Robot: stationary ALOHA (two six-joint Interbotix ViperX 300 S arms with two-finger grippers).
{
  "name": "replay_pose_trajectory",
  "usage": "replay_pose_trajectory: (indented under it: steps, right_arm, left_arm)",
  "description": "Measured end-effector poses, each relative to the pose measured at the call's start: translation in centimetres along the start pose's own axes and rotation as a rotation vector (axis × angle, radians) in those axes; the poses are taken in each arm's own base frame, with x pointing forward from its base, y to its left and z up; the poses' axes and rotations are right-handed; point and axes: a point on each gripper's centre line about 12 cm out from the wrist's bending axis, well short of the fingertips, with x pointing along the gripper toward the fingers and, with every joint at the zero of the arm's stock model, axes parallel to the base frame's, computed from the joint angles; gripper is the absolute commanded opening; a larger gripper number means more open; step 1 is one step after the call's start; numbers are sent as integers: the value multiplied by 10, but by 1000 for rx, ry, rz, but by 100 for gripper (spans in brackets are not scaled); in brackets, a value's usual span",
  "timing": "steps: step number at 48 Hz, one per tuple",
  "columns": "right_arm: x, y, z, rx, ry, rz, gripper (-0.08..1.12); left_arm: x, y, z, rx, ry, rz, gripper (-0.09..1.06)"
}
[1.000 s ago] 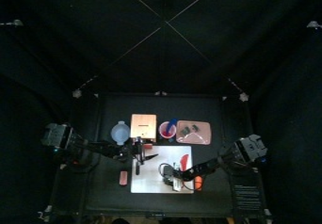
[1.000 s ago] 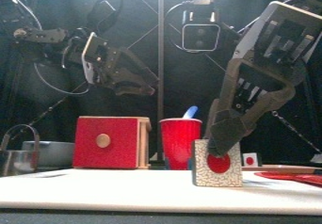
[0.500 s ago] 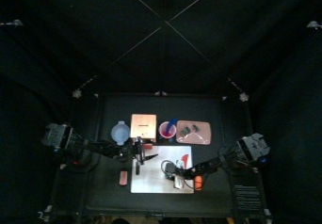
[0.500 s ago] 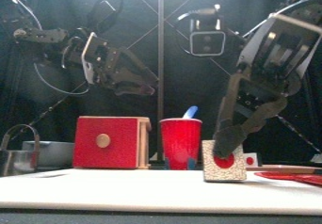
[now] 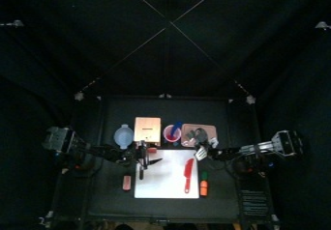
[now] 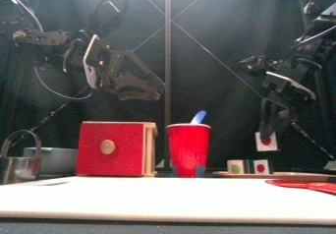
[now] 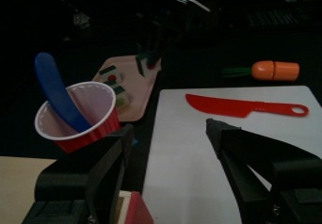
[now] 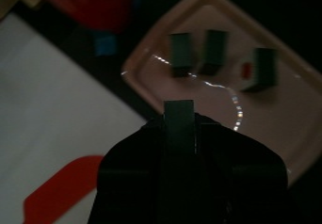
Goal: Place sushi on board then cut the sushi with the knife then place the pieces on the plate
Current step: Place the 4 sushi pieces on the plate
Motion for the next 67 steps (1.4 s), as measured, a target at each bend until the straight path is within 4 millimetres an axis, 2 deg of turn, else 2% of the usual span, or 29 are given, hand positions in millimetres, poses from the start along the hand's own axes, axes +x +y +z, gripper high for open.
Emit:
replay_pose_trajectory:
  steps: [4,9,30,36,44,51,60,67]
  right_arm:
    - [0,-28,0,59,-12,-56,59]
    - [4,-50,-2,107,-12,-93,59]
    - [34,-94,14,161,-43,-126,59]
    - [43,-98,13,180,-20,-106,63]
    - [57,-102,5,168,38,-120,76]
    - [61,-103,1,165,58,-128,85]
    - [55,-101,5,192,37,-119,86]
    - [34,-94,20,199,-58,-80,86]
  left_arm:
    - [0,-1,0,2,0,-1,96]
    - [-1,0,-1,4,3,-2,96]
    - [-1,0,-1,7,3,-2,96]
    - [-2,0,-3,9,7,-2,96]
    - [-3,0,-5,6,12,-1,96]
    - [-3,0,-5,9,13,-3,96]
    - [-3,0,-4,7,11,-1,96]
    - [-3,0,-4,8,12,-3,96]
